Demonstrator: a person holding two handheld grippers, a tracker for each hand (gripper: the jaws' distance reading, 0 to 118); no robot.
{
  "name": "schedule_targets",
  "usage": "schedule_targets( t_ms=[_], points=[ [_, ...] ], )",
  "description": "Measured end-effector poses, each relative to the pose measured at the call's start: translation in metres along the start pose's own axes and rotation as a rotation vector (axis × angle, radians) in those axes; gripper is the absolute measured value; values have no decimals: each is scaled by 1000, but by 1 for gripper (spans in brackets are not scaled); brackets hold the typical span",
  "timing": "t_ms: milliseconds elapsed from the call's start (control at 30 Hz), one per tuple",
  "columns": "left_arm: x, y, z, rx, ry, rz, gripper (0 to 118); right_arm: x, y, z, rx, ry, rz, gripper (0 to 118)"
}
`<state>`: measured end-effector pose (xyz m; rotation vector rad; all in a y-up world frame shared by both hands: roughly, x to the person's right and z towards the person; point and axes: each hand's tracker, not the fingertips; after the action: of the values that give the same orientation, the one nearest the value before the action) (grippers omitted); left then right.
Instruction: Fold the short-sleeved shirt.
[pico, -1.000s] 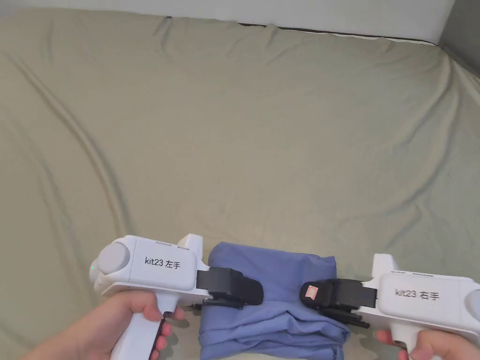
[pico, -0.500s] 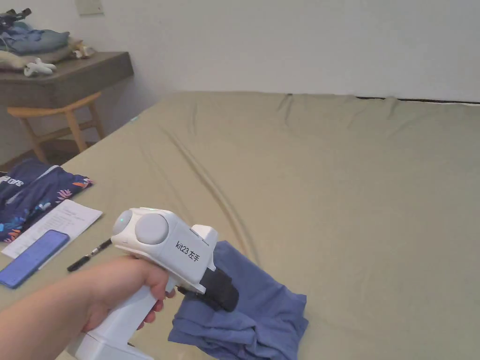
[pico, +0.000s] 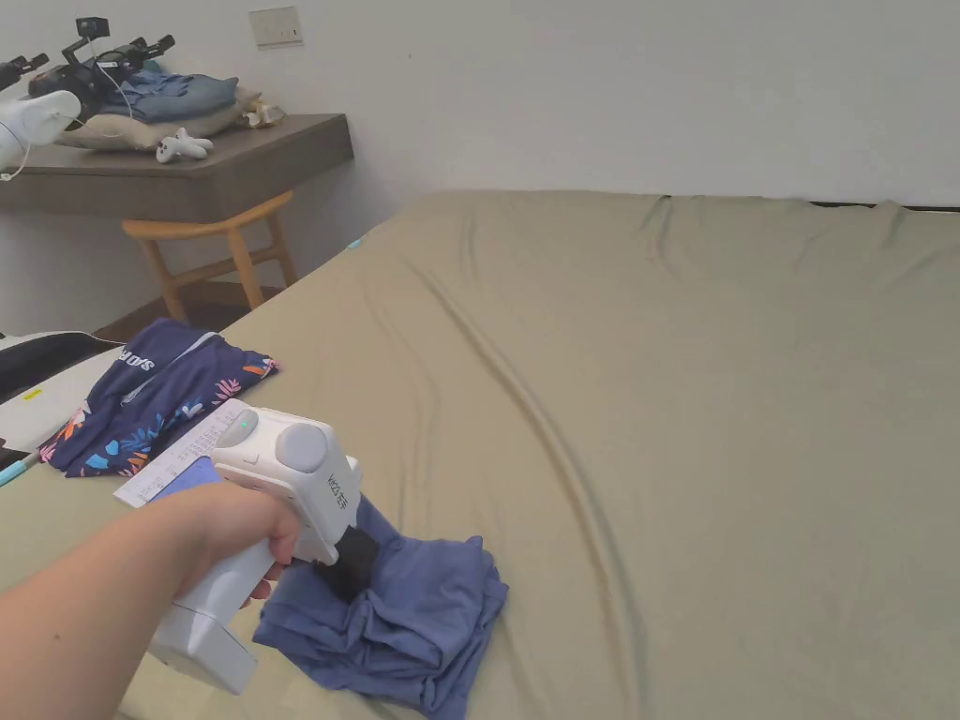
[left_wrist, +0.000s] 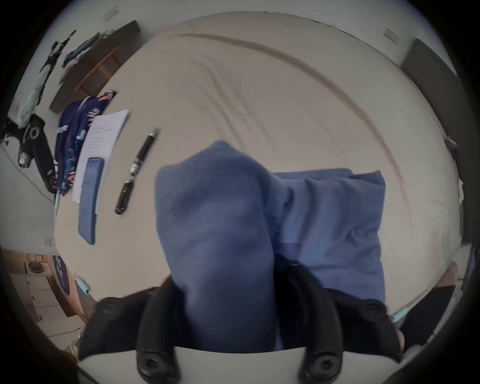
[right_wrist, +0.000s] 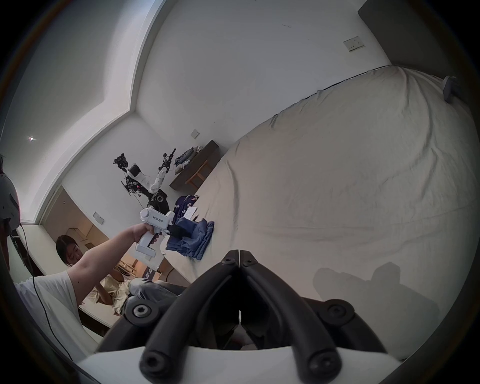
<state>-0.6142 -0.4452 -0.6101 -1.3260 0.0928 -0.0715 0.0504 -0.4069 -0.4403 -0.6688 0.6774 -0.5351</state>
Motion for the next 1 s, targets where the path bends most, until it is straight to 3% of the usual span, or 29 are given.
schedule_targets(
  t_ms=[33, 67, 100, 133, 300, 367, 433, 467, 533, 600, 700, 767, 867, 933, 1000],
  points=[
    [2, -2, 4, 33, 59, -14, 58, 2, 0, 2, 7, -3, -15, 0],
    [2, -3, 10, 70, 92, -29, 87, 3, 0, 2, 9, 11, -33, 0],
    [1, -3, 17, 99, 81, -20, 106, 3, 0, 3, 10, 21, -33, 0],
    [1, -4, 29, 124, 48, -7, 112, 0, 1, 4, 18, 17, -21, 0],
    [26, -11, 103, 326, 25, -9, 111, -6, 12, 17, 54, -12, 65, 0],
    [48, -19, 137, 440, 14, 5, 100, -9, 17, 28, 92, -50, 133, 0],
    [82, -34, 172, 562, -26, -37, 66, -10, 20, 39, 105, -82, 182, 0],
    [97, -41, 184, 617, -23, -33, 49, -12, 22, 44, 117, -145, 237, 0],
    [134, -60, 206, 758, -52, -7, 37, -20, 25, 54, 125, -271, 395, 0],
    [166, -79, 219, 894, -144, -6, 3, -22, 25, 62, 155, -347, 458, 0],
    [216, -108, 225, 1052, -157, 45, 0, -19, 25, 77, 231, -401, 448, 0],
    [249, -124, 220, 1032, -170, -16, 0, -20, 23, 88, 311, -479, 460, 0],
    [281, -146, 202, 1106, -190, -38, 0, -27, 9, 105, 516, -616, 593, 0],
    [292, -157, 197, 1137, -212, 26, 0, -34, 5, 114, 568, -649, 688, 0],
    [300, -174, 194, 1232, -230, 43, 0, -28, 4, 113, 554, -710, 654, 0]
  ],
)
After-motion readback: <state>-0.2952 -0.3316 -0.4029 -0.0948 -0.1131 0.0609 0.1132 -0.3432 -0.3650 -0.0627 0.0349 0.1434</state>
